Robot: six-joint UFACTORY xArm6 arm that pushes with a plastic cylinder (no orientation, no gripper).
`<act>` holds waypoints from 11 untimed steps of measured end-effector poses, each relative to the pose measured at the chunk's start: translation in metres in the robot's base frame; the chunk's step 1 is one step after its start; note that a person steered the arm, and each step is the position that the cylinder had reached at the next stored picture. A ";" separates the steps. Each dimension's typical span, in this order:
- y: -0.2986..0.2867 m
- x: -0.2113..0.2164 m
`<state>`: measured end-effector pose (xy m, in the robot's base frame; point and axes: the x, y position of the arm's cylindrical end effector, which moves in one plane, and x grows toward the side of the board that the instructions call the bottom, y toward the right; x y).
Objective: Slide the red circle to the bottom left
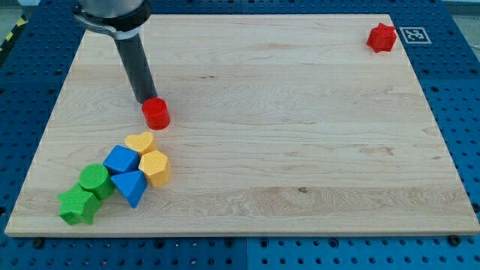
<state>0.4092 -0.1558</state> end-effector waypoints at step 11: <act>-0.017 0.060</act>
